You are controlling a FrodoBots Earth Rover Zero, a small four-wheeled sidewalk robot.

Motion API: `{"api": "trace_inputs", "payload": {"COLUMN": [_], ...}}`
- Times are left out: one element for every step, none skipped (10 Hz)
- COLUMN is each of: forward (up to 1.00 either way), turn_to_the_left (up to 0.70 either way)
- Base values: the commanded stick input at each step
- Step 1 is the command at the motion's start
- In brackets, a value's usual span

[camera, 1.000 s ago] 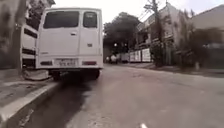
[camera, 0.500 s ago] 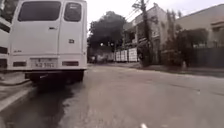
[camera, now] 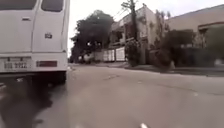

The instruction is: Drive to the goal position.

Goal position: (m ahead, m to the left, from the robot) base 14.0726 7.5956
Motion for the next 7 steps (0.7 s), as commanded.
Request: {"api": "trace_inputs", "payload": {"forward": [0.70, 0.70, 0.70, 0.70, 0.70, 0.70, 0.70], "turn_to_the_left": [-0.27, -0.27, -0.11, 0.00, 0.00, 0.00, 0.00]}}
